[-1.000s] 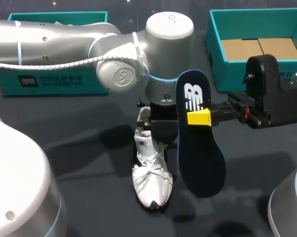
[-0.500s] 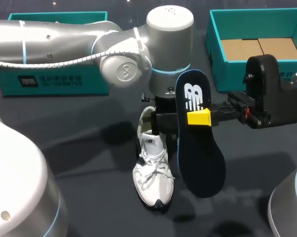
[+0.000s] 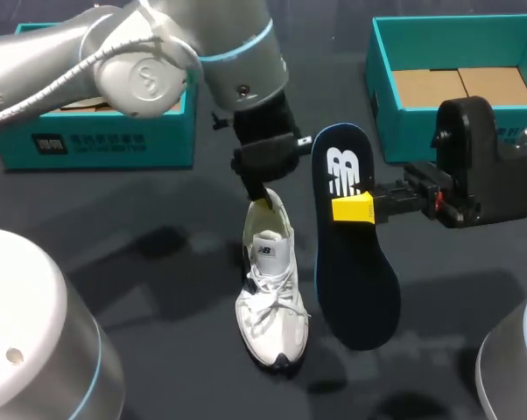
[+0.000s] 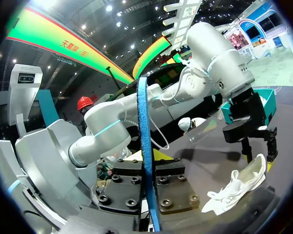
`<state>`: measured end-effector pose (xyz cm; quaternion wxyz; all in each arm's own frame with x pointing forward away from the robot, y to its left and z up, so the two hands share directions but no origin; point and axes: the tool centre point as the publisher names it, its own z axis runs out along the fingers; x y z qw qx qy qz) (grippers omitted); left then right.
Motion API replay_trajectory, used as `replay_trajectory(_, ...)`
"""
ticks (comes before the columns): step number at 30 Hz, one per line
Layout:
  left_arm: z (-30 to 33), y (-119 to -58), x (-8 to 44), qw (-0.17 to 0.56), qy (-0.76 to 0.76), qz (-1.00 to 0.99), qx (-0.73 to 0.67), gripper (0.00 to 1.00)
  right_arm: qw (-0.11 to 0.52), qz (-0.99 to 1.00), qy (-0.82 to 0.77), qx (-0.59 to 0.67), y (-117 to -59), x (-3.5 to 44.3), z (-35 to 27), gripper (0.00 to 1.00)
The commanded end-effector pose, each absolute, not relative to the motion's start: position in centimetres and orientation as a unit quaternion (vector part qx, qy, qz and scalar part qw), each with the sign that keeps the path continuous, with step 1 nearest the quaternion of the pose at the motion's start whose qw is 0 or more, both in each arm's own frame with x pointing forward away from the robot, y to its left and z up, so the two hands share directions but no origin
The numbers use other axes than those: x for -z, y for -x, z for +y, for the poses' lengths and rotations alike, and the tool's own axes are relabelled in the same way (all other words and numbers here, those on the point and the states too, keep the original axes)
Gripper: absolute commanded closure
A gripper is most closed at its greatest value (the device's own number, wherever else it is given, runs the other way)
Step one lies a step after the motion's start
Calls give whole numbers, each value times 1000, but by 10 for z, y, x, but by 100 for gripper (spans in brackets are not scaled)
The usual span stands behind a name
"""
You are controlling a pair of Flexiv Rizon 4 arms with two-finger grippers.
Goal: Take the shoe out of the shoebox, open the shoe tongue, remove and reinsert the insole, then place the shoe into the shoebox
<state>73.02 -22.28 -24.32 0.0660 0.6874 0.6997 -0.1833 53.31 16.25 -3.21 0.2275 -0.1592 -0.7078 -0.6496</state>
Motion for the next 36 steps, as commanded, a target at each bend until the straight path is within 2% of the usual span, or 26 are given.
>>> replay_trajectory(1,-198,-726,244,124,-672,692,234,0,221,-706,166,652,-523,33,159,100)
replay_trajectory(6,-198,-726,244,124,-672,692,234,0,221,-706,166,652,-523,33,159,100)
replay_trajectory(14,-211,-747,215,292,-610,616,404,0,221,-706,166,652,-523,33,159,100)
replay_trajectory(26,-211,-747,215,292,-610,616,404,0,221,-706,166,652,-523,33,159,100)
replay_trajectory(31,-220,-747,202,374,-585,580,427,0,221,-706,166,652,-523,33,159,100)
replay_trajectory(36,-225,-749,187,406,-573,563,435,0,221,-706,166,652,-523,33,159,100)
